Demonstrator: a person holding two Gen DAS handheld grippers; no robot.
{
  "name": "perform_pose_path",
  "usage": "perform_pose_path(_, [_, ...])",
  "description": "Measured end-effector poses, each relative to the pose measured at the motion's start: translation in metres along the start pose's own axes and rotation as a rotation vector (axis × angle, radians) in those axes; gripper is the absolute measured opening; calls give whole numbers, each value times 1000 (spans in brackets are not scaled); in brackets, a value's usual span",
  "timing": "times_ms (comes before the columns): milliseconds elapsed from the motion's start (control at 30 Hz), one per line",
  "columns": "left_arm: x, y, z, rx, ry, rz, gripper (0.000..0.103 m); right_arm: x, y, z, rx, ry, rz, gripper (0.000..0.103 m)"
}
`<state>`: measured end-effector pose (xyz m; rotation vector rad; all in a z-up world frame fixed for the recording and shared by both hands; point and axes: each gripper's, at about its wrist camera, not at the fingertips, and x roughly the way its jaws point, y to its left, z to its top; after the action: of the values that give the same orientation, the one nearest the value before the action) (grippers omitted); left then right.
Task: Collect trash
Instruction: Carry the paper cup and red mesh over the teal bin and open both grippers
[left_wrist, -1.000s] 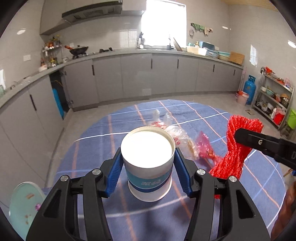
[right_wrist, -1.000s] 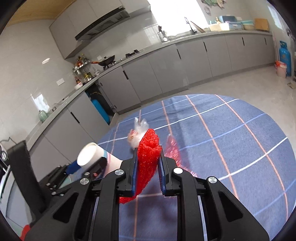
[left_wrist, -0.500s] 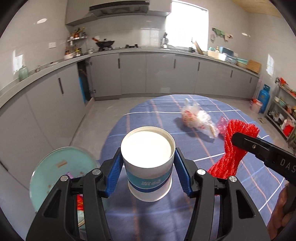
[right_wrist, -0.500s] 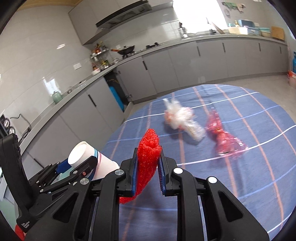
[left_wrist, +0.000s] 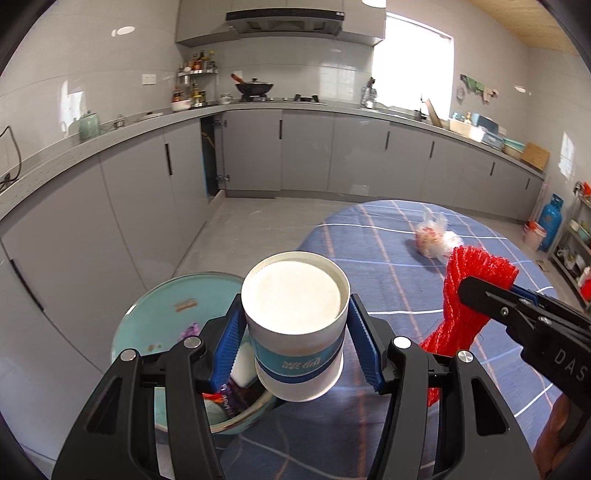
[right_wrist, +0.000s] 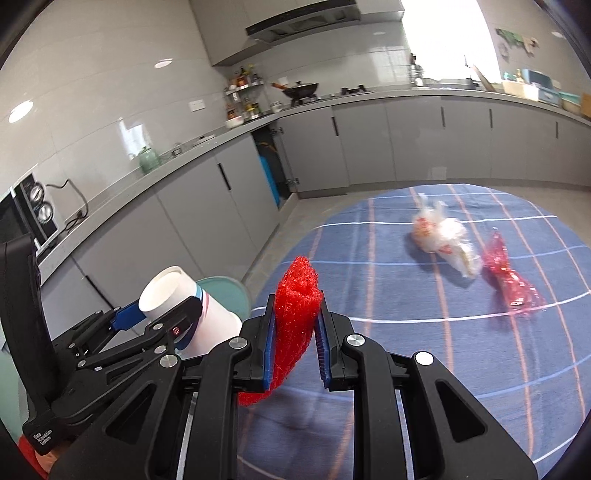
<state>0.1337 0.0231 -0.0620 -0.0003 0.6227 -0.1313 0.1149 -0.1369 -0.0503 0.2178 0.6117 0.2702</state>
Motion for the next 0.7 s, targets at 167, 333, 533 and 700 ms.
perform_pose_path(167, [-5, 25, -3, -32, 4, 40, 55, 9, 24, -4, -34, 16, 37, 20])
perform_pose_path(333, [-11, 54, -9, -71, 1, 90, 55, 19, 47, -6, -72, 31, 63, 20])
perform_pose_path(533, [-14, 83, -13, -113, 6, 132, 55, 33, 73, -9, -104, 48, 98, 20])
perform_pose_path(700, [-13, 104, -15, -152, 14, 159, 55, 42, 93, -11, -132, 64, 124, 20])
